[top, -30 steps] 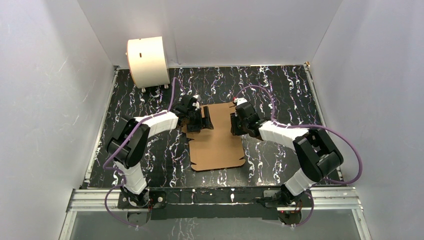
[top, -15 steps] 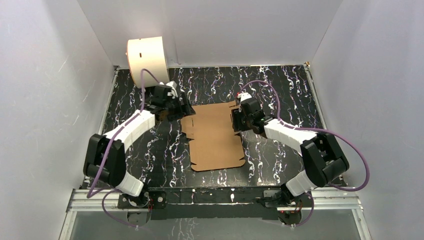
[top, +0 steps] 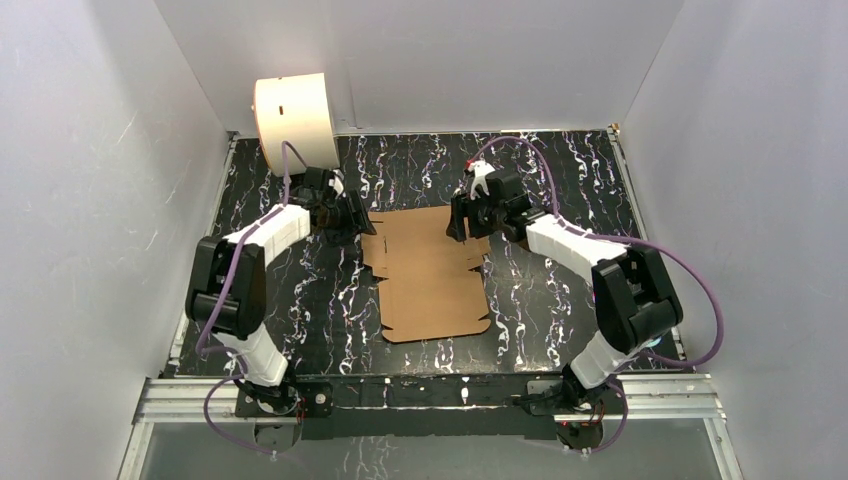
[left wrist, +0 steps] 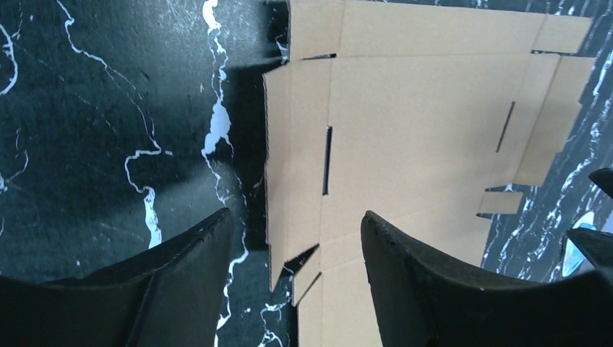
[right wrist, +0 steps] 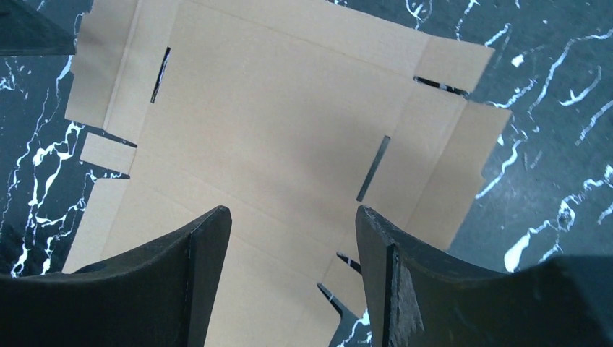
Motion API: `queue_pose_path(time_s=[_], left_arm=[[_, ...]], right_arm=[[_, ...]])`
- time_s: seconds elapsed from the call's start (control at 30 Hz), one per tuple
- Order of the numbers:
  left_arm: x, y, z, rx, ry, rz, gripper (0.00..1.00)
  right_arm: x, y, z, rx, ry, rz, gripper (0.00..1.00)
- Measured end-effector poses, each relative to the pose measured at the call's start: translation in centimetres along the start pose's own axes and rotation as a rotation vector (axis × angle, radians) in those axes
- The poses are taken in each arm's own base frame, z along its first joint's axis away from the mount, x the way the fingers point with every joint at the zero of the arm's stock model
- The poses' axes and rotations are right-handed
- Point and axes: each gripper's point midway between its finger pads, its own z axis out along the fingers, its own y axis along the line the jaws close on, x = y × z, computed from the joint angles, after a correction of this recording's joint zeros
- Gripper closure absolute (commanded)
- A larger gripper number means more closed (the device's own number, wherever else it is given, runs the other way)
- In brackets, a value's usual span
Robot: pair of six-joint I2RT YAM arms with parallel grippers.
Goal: Fold the paper box
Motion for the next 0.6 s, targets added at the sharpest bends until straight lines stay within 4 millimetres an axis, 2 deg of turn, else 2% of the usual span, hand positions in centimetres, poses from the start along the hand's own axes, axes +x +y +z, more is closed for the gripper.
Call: queue_pose_path(time_s=[0.27,0.53,0.6], left_arm=[[-0.2,0.6,2.6,-0.020,0.039,-0.007,0.56],[-0.6,0.5,4.1,0.003,0.040,-0.007,0.88],[-0.9,0.3,4.2,0.011,0.025,0.002,0.92]], right_arm=[[-0.8,0.1,2.3,-0.062,0.029,-0.030,0.24],[-2.3,0.3,4.4,-0.113,0.032,-0.090,0.22],[-2.9,0.5,5.0,-0.134,0.028,-0.117,0.21]])
